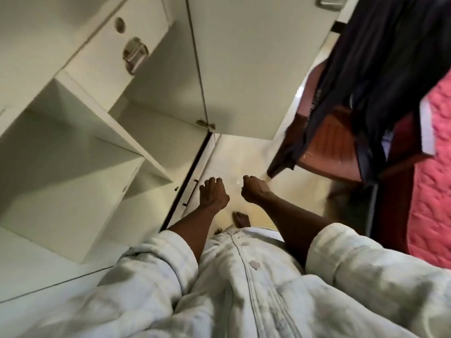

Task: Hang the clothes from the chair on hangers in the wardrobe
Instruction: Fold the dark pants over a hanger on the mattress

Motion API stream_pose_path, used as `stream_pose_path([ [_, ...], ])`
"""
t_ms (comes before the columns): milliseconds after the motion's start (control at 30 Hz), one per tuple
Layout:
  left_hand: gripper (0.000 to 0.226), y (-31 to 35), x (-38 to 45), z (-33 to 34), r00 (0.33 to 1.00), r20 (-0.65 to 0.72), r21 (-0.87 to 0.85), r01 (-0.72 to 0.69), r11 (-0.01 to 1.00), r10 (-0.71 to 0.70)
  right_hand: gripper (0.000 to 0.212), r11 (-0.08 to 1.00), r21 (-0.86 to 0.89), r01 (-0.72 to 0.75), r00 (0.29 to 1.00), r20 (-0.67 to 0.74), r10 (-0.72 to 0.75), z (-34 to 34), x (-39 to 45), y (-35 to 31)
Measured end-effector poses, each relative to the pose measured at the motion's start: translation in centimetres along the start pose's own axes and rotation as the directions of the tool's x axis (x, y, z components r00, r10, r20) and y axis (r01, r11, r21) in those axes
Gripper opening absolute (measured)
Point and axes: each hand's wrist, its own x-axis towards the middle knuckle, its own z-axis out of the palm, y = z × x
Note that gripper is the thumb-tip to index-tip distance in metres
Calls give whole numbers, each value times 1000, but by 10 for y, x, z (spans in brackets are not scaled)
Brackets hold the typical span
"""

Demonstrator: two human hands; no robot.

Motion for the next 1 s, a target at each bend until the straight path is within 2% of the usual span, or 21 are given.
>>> stream_pose_path([
  [267,37,26,-23,33,981,72,110,-186,976,179,18,974,147,-170,981,-72,182,39,-54,26],
  [300,37,41,-28,39,964,90,156,-262,952,250,18,955,188,-229,964,-89,249,44,-73,43],
  [400,33,42,-29,46,958,79,226,-287,931,276,23,925,255,-282,943,-105,317,47,-91,55],
  [533,31,90,-51,57,903,109,293,-428,855,414,23,851,358,-383,881,-136,454,60,-133,101],
  [700,29,152,-80,80,867,141,320,-496,807,477,17,804,430,-410,835,-178,521,77,-184,156],
  [867,29,238,-136,126,826,151,303,-562,770,543,18,749,471,-466,781,-178,599,100,-258,237],
  [1000,29,316,-186,173,759,161,279,-649,708,631,20,679,516,-523,713,-171,680,115,-319,315],
])
